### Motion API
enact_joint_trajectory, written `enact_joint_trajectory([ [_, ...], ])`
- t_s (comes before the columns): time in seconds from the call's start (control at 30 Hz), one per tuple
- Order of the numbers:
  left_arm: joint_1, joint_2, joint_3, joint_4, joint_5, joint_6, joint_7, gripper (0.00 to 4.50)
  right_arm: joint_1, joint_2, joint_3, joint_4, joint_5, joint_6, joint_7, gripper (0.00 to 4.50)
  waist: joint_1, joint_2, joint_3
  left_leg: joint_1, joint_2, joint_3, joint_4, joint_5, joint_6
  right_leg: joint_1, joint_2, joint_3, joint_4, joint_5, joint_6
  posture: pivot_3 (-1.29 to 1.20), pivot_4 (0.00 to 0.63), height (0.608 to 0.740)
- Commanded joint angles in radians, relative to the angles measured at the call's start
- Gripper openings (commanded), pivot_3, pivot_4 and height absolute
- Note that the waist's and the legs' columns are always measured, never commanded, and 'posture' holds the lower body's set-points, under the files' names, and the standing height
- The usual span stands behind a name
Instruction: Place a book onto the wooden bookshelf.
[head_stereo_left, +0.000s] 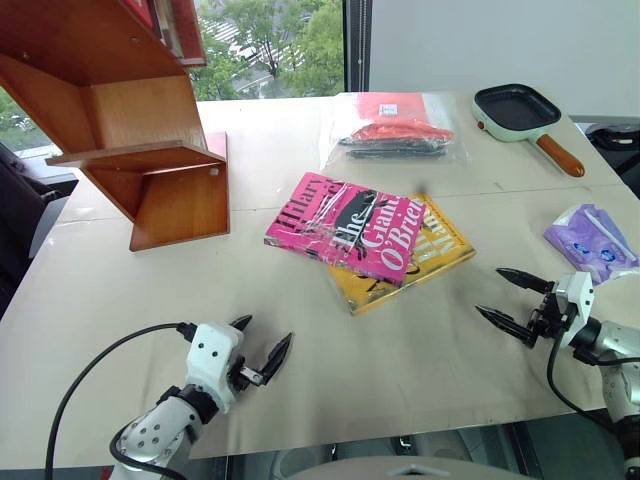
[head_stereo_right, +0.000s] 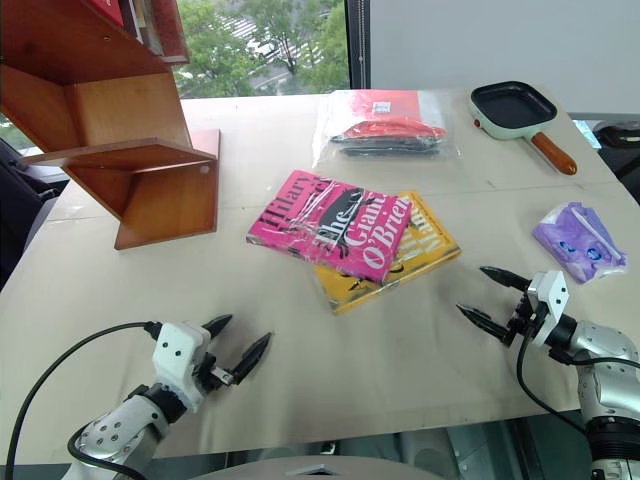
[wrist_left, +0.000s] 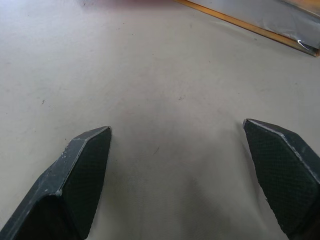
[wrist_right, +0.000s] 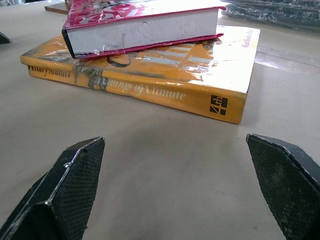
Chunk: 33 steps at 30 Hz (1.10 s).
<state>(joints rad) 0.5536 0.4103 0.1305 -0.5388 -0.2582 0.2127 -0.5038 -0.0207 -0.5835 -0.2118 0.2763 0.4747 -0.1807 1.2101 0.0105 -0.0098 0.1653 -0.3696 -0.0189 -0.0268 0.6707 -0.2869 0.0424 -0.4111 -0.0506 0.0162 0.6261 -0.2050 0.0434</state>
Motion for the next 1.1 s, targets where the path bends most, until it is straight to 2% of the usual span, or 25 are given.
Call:
enact_joint_trajectory([
  [0.03, 0.011, 0.009, 0.021, -0.023, -0.009, 0.000, -0.004, 4.36, -0.017, -0.013, -0.010, 0.016, -0.014, -0.033, 0.004, 4.50, 0.000, 0.000, 0.000, 0.000, 0.000, 0.000, 0.000, 0.000, 0.000, 0.000, 0.000, 0.000, 0.000, 0.000, 0.000, 0.00, 0.150, 0.735],
  [0.33, -0.005, 0.002, 0.015, -0.011, -0.008, -0.006, -0.005, 4.36, -0.043, -0.011, -0.014, 0.066, -0.037, -0.048, -0.003, 4.50, 0.000, 0.000, 0.000, 0.000, 0.000, 0.000, 0.000, 0.000, 0.000, 0.000, 0.000, 0.000, 0.000, 0.000, -0.001, 0.00, 0.150, 0.735],
  [0.8, -0.014, 0.010, 0.019, -0.008, -0.002, -0.015, -0.013, 4.36, -0.053, -0.014, 0.003, 0.021, -0.067, 0.018, -0.049, 4.50, 0.000, 0.000, 0.000, 0.000, 0.000, 0.000, 0.000, 0.000, 0.000, 0.000, 0.000, 0.000, 0.000, 0.000, -0.001, 0.00, 0.150, 0.735],
  [0.97, -0.028, 0.096, 0.054, -0.003, -0.025, -0.017, -0.103, 4.36, -0.120, -0.010, -0.005, -0.012, -0.056, 0.136, -0.140, 4.50, -0.003, 0.000, 0.000, 0.000, 0.000, 0.000, 0.000, 0.000, 0.000, 0.000, 0.001, 0.000, 0.000, 0.000, -0.001, 0.00, 0.150, 0.735],
  [1.1, -0.067, 0.164, 0.163, -0.037, -0.171, 0.038, -0.179, 4.36, -0.257, -0.034, 0.007, 0.000, -0.072, 0.232, -0.193, 4.50, -0.006, 0.000, 0.001, 0.000, 0.000, 0.000, 0.000, 0.000, 0.000, -0.001, 0.001, 0.000, 0.000, 0.001, -0.001, 0.00, 0.150, 0.735],
])
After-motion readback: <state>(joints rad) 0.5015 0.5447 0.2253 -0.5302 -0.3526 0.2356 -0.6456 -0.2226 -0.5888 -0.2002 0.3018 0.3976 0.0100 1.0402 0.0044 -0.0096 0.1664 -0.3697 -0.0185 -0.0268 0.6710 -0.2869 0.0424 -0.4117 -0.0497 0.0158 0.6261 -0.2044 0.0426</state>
